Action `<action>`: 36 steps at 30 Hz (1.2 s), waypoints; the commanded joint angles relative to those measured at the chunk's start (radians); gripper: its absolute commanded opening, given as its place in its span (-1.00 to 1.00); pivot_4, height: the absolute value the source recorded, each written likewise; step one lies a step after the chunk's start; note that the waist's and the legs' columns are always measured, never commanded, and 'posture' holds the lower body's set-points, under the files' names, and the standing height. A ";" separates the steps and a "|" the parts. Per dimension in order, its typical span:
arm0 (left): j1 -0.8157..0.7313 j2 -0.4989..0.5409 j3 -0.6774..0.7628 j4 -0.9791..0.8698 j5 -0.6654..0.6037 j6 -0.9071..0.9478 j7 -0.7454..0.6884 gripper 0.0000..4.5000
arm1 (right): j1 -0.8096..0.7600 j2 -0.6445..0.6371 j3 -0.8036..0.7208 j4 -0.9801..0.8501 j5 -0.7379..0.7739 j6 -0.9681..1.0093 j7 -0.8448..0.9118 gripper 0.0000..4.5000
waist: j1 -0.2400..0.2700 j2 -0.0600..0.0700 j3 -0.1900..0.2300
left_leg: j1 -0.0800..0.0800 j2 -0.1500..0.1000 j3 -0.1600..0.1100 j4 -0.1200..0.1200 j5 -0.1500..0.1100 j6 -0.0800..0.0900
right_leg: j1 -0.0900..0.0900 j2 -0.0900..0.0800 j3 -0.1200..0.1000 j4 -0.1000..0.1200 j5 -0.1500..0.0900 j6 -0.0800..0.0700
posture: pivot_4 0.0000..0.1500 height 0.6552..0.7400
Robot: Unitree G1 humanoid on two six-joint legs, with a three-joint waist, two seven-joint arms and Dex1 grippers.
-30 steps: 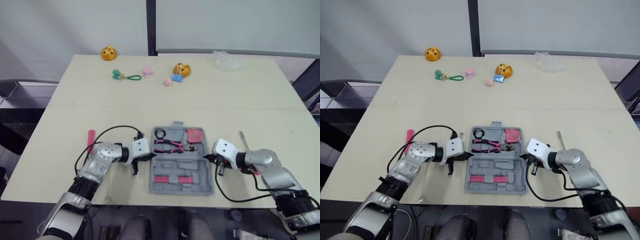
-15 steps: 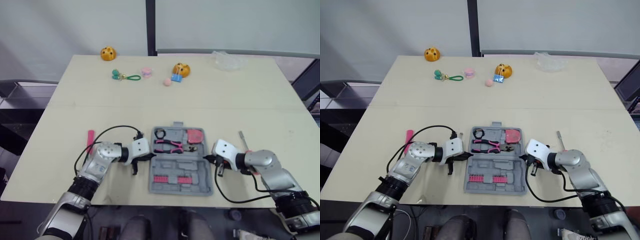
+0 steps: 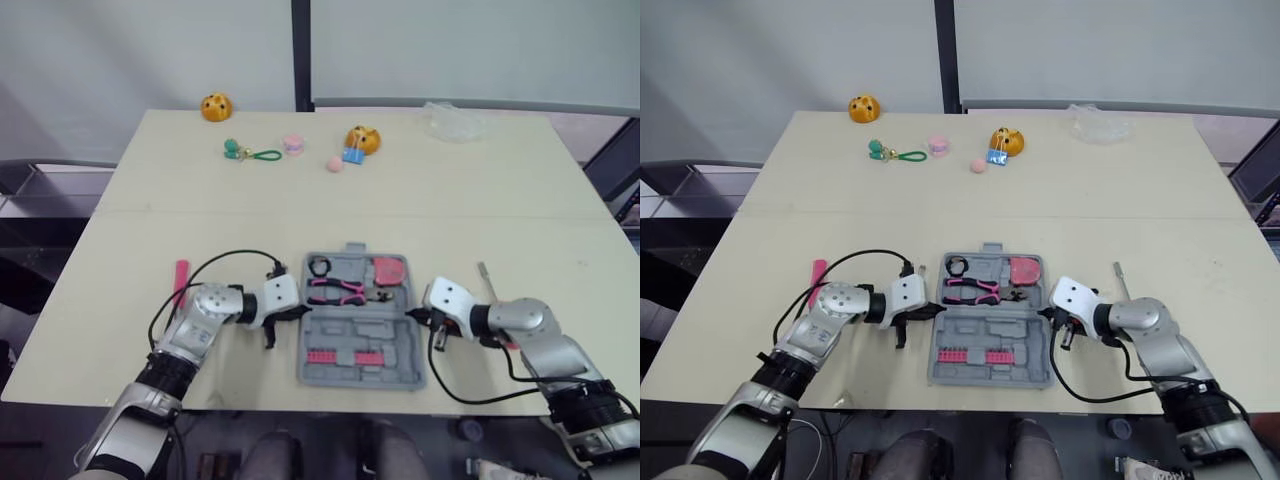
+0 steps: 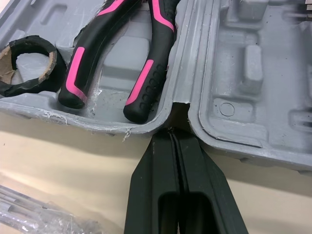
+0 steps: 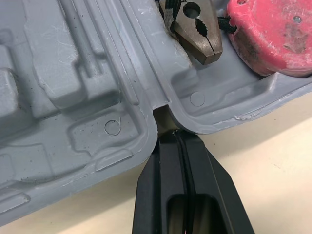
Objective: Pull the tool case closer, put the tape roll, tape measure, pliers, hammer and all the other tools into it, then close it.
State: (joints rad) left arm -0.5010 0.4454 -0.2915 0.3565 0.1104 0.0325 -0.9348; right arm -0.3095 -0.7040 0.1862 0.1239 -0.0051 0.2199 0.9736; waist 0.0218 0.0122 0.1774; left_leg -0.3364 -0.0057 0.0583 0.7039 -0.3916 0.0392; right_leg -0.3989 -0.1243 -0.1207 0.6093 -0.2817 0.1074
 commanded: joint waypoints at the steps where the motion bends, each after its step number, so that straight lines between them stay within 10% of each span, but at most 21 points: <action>1: -0.003 -0.006 -0.003 -0.016 0.003 0.011 0.014 -0.97 | -0.016 0.007 -0.018 -0.040 0.008 -0.018 -0.015 -1.00 | 0.000 0.000 0.000 | 0.000 0.000 0.000 0.000 0.000 0.000 | 0.000 0.000 0.000 0.000 0.000 0.000 | 1.00 1.00; 7: 0.063 0.084 0.063 -0.135 -0.037 0.052 -0.009 -0.97 | 0.045 -0.078 -0.079 -0.131 0.015 0.002 -0.004 -1.00 | -0.001 0.000 0.000 | 0.000 0.000 -0.001 0.000 0.000 0.000 | 0.000 0.000 0.000 -0.001 0.000 0.000 | 1.00 1.00; 13: 0.326 0.221 0.375 -0.465 -0.402 0.234 -0.136 -0.97 | 0.237 -0.174 -0.393 -0.313 0.200 0.160 0.021 -1.00 | -0.004 0.001 0.001 | -0.003 0.001 -0.004 -0.002 0.000 -0.001 | 0.000 -0.006 0.002 -0.006 0.000 0.000 | 1.00 1.00; 23: 0.688 0.398 0.941 -0.295 -0.532 0.366 -0.061 0.78 | 0.553 -0.276 -0.944 -0.134 0.320 0.209 0.111 0.98 | 0.000 0.003 0.004 | 0.001 0.001 -0.009 -0.005 -0.002 -0.002 | 0.007 -0.007 0.002 -0.016 0.000 -0.001 | 1.00 1.00; 31: 0.711 0.423 1.074 -0.113 -0.510 0.334 0.082 0.99 | 0.496 -0.324 -0.951 0.097 0.297 0.097 0.068 1.00 | -0.015 0.007 0.007 | 0.001 0.002 -0.009 -0.007 -0.003 -0.003 | 0.005 -0.008 0.003 -0.016 -0.001 -0.001 | 1.00 1.00; 36: 0.710 0.349 1.005 -0.371 -0.564 0.473 0.178 0.99 | 0.430 -0.296 -0.912 -0.070 0.400 0.214 0.073 1.00 | -0.023 0.009 0.008 | 0.001 0.002 -0.008 -0.007 -0.004 -0.003 | 0.005 -0.009 0.004 -0.015 -0.001 -0.001 | 1.00 1.00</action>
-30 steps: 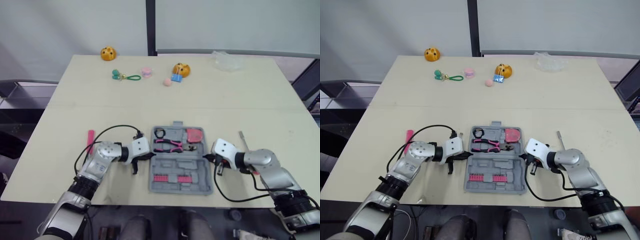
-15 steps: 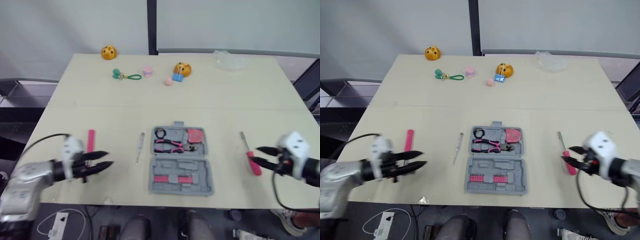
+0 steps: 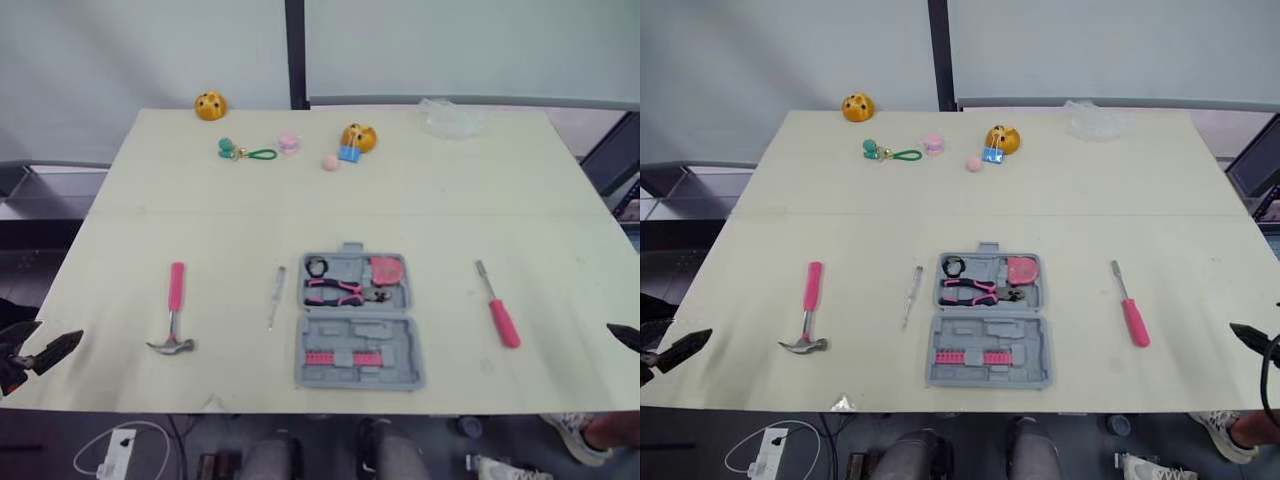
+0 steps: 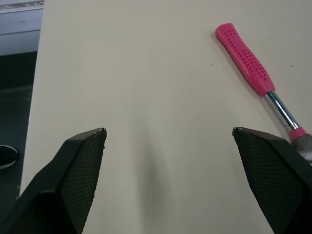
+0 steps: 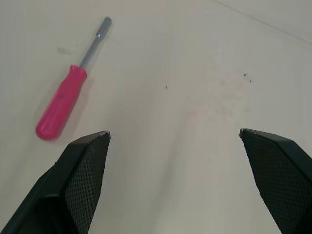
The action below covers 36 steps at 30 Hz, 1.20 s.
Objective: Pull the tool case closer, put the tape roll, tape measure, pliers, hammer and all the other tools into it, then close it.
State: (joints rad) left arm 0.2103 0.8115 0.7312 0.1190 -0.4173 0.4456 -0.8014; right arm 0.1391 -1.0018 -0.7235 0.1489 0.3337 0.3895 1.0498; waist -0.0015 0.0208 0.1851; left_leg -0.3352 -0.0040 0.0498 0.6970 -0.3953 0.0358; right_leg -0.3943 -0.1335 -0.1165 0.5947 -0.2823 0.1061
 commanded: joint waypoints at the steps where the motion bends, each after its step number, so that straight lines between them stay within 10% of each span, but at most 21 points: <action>1: -0.004 -0.034 -0.048 -0.219 -0.052 0.103 0.070 0.99 | -0.026 0.010 0.007 -0.150 0.095 0.079 -0.002 1.00 | 0.001 0.000 0.000 | 0.000 0.000 0.000 0.000 0.000 0.000 | 0.000 0.000 0.000 0.000 0.000 0.000 | 1.00 1.00; 15: -0.346 -0.375 -0.512 -0.741 -0.062 0.806 0.682 0.99 | -0.138 0.133 0.270 -0.814 0.508 0.428 -0.189 1.00 | 0.028 -0.004 0.002 | -0.001 -0.001 0.000 0.002 0.001 -0.001 | 0.000 0.005 0.000 0.007 0.000 0.001 | 1.00 1.00; 36: -0.561 -0.558 -0.833 -0.361 0.182 0.653 0.747 0.99 | -0.193 0.194 0.488 -0.829 0.457 0.366 -0.268 1.00 | 0.033 -0.007 0.002 | -0.001 -0.001 0.000 0.004 0.004 -0.001 | 0.001 0.012 0.001 0.006 0.001 0.001 | 1.00 1.00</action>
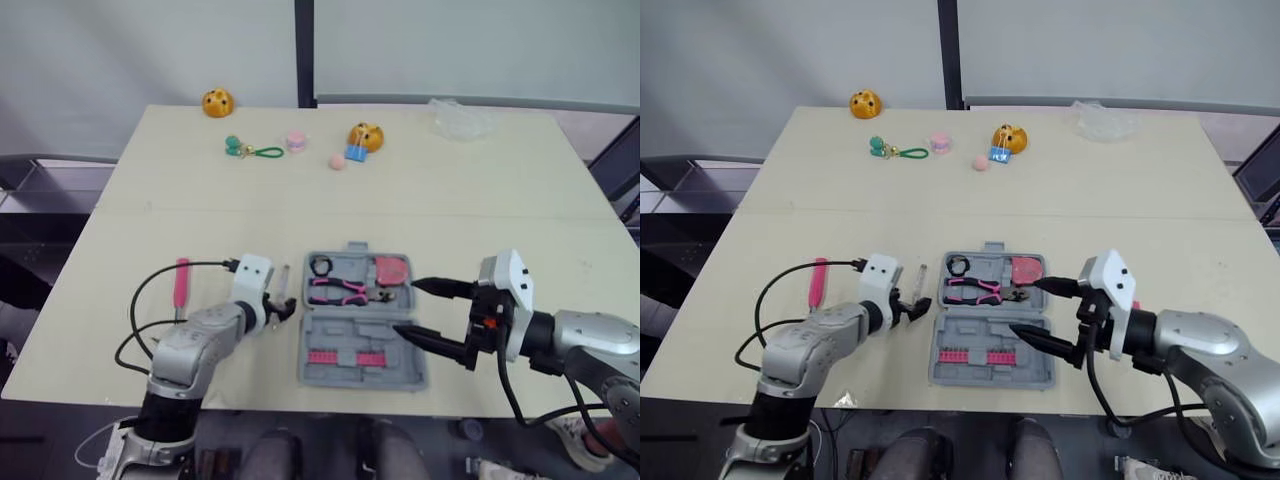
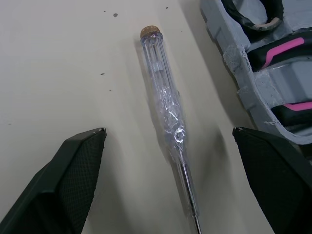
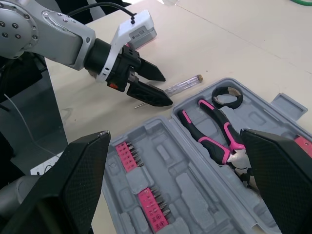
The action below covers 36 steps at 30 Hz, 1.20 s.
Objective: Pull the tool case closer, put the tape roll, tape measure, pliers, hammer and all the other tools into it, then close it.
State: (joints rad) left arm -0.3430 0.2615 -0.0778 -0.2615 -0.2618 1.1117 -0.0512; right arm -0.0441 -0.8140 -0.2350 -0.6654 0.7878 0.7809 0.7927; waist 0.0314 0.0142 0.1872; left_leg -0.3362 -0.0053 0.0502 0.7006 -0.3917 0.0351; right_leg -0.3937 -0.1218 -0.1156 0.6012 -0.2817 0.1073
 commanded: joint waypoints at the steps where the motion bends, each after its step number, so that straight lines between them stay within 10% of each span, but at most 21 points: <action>1: -0.008 -0.012 -0.030 0.025 0.034 -0.012 -0.003 0.99 | -0.011 0.007 -0.001 -0.012 0.001 -0.026 -0.012 1.00 | 0.000 0.000 0.000 | 0.000 0.000 0.000 0.000 0.000 0.000 | 0.000 0.000 0.000 0.000 0.000 0.000 | 1.00 1.00; 4: -0.005 -0.015 -0.046 0.034 0.059 -0.030 -0.006 0.62 | -0.013 0.007 -0.001 -0.009 -0.002 -0.026 -0.015 1.00 | 0.002 0.000 0.000 | 0.000 0.000 0.000 0.000 0.000 0.000 | 0.000 0.000 0.000 0.000 0.000 0.000 | 1.00 1.00; 11: 0.016 -0.011 -0.036 0.028 0.089 -0.046 -0.022 -0.98 | -0.019 0.004 -0.002 -0.012 0.006 -0.026 -0.018 1.00 | 0.014 0.000 0.000 | 0.000 0.000 0.000 0.000 0.000 0.000 | 0.000 -0.001 0.000 0.000 0.000 0.000 | 1.00 1.00; 22: 0.167 0.035 0.114 -0.346 0.071 0.185 -0.019 -0.99 | -0.022 -0.003 0.018 0.006 -0.002 -0.042 0.010 1.00 | 0.003 -0.001 0.001 | 0.000 0.000 -0.001 -0.001 0.000 0.000 | 0.000 -0.006 -0.001 0.000 0.000 0.000 | 1.00 1.00; 36: 0.168 -0.038 0.136 -0.232 0.096 0.133 0.010 -0.99 | -0.045 -0.093 0.080 0.032 -0.055 -0.099 0.147 1.00 | 0.006 -0.003 0.001 | 0.000 0.000 -0.001 -0.001 0.000 0.000 | 0.000 -0.007 -0.001 -0.001 0.000 0.000 | 1.00 1.00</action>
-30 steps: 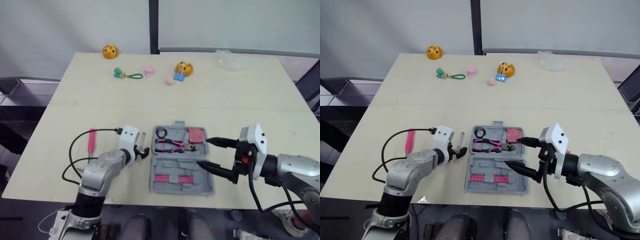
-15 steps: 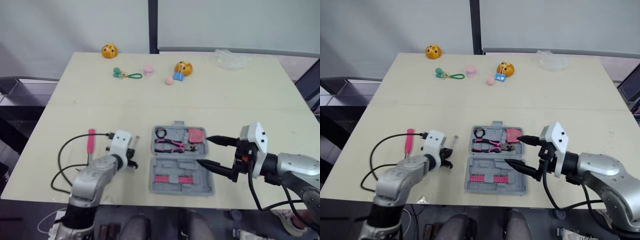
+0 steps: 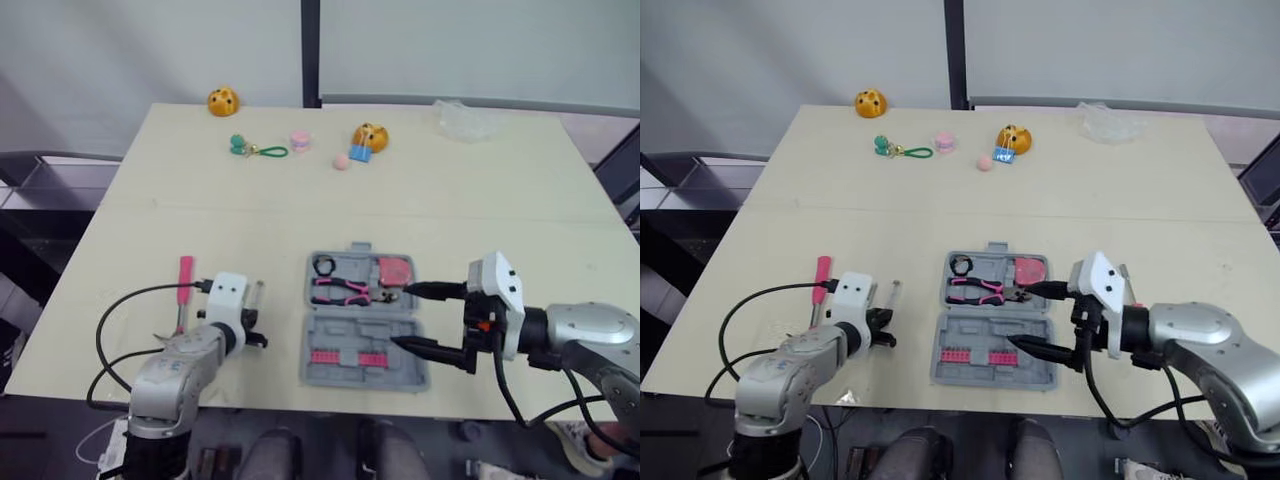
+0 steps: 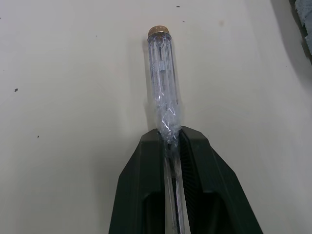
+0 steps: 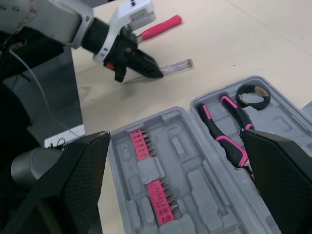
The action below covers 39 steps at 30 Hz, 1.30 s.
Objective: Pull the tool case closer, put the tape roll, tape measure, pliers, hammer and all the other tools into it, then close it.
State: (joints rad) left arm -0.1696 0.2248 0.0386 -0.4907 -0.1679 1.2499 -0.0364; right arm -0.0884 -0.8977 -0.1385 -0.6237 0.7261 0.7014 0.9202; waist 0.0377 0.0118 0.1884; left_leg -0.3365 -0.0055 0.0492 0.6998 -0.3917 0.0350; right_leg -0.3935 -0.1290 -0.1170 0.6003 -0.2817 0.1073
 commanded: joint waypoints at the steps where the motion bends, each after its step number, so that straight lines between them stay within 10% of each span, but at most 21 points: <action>1: -0.006 -0.001 0.027 -0.009 -0.003 0.000 -0.010 -0.99 | -0.001 -0.010 -0.020 -0.009 0.008 -0.019 0.021 1.00 | 0.000 0.000 0.000 | 0.000 0.000 0.000 0.000 0.000 0.000 | 0.000 0.000 0.000 0.000 0.000 0.000 | 1.00 1.00; 7: -0.053 0.118 0.170 -0.113 -0.139 0.122 -0.182 0.34 | 0.031 -0.003 -0.036 -0.027 0.014 -0.028 0.017 1.00 | -0.002 -0.003 0.002 | -0.001 0.000 0.000 0.000 0.000 0.000 | 0.000 0.000 -0.001 0.000 0.000 0.000 | 1.00 1.00; 11: -0.112 0.413 0.257 -0.056 -0.304 0.131 -0.483 0.98 | 0.037 0.016 -0.035 -0.026 0.018 -0.048 0.011 1.00 | -0.011 -0.003 0.002 | -0.001 0.001 -0.001 0.000 0.000 -0.001 | -0.001 0.000 -0.001 0.000 0.000 -0.001 | 1.00 1.00; 17: -0.162 0.871 -0.082 0.210 -0.135 -0.548 -1.034 0.98 | 0.079 0.031 -0.014 -0.051 -0.002 -0.088 0.009 1.00 | -0.013 0.001 0.003 | 0.000 0.000 0.000 -0.002 -0.001 -0.003 | -0.001 0.001 -0.001 -0.005 -0.001 -0.002 | 1.00 1.00; 25: -0.611 0.766 -0.419 0.845 0.204 -1.515 -1.425 0.98 | 0.159 0.062 -0.008 -0.124 -0.017 -0.106 -0.052 1.00 | 0.000 0.000 0.004 | -0.003 0.001 0.003 -0.001 0.000 -0.001 | -0.003 0.011 -0.007 -0.003 0.000 0.000 | 1.00 1.00; 30: -0.712 0.638 -0.420 0.960 0.203 -1.198 -1.455 0.98 | 0.212 0.087 -0.019 -0.166 -0.037 -0.113 -0.106 1.00 | -0.013 -0.001 0.004 | -0.008 0.001 0.008 0.000 0.000 0.002 | -0.006 0.013 -0.009 -0.003 0.001 0.002 | 1.00 1.00; 39: -0.356 0.581 -0.171 0.475 0.117 -0.613 -1.110 0.98 | 0.209 0.078 -0.034 -0.168 -0.030 -0.109 -0.119 1.00 | -0.023 -0.003 0.005 | -0.017 0.003 0.003 0.009 0.000 0.002 | -0.017 0.013 -0.005 0.005 0.001 0.002 | 1.00 1.00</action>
State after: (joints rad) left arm -0.5527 0.8126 -0.2226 0.0879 -0.0206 0.5331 -1.2302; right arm 0.1326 -0.8137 -0.1458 -0.7799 0.6879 0.6092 0.8003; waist 0.0150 0.0090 0.1930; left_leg -0.3533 -0.0023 0.0513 0.7114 -0.3918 0.0372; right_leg -0.4096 -0.1170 -0.1189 0.6075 -0.2805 0.1091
